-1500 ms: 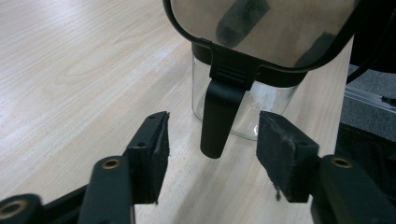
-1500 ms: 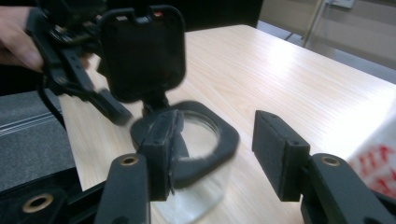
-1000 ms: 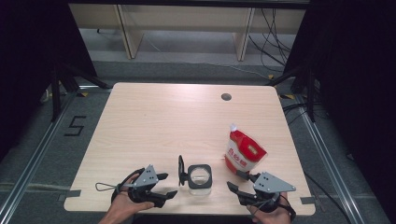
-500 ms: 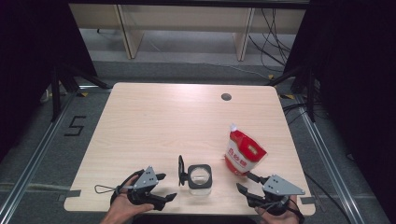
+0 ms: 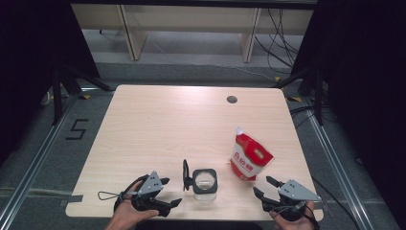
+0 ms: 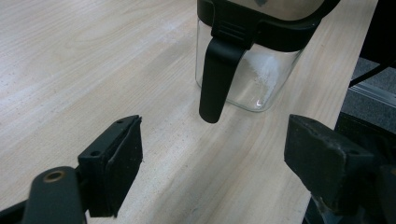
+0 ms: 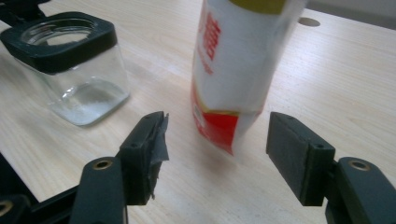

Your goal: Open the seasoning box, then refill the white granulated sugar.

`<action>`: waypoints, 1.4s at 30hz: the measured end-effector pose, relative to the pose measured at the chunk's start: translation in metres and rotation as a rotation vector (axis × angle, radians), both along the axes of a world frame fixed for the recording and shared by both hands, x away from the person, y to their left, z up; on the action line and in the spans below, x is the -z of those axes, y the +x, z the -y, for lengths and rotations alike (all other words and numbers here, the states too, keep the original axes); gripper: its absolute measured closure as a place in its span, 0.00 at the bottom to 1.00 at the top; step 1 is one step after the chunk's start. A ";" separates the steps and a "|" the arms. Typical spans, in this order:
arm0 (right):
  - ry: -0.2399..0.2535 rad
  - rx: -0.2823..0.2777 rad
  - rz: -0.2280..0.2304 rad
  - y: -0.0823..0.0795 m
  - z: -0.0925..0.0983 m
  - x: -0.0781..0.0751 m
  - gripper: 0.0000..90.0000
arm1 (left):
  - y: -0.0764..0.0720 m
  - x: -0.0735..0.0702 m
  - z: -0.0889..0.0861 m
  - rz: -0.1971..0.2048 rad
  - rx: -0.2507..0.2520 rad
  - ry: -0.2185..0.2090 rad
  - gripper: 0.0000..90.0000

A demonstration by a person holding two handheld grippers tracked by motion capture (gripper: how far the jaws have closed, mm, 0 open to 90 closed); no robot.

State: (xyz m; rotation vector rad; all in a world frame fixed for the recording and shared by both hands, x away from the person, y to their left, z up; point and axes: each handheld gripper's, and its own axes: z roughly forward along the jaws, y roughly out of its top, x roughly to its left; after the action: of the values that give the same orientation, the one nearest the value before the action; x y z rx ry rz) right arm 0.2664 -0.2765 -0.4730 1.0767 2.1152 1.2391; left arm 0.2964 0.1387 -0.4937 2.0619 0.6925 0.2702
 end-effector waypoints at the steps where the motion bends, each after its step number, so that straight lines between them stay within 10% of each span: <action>1: -0.007 0.002 0.003 0.001 0.001 0.001 0.42 | 0.000 -0.001 0.000 -0.001 0.000 0.000 0.21; 27: 0.020 0.069 -0.007 0.004 0.008 0.004 0.28 | -0.007 -0.001 -0.002 -0.020 -0.005 -0.002 0.20; 42: 0.019 0.019 0.044 0.021 0.000 0.007 0.19 | -0.006 0.001 -0.001 -0.017 -0.007 -0.005 0.19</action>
State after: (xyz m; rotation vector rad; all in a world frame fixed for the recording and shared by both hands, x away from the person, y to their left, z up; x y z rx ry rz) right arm 0.2877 -0.2761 -0.4798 1.0656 2.0605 1.2647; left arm 0.2905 0.1398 -0.4950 2.0596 0.7100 0.2549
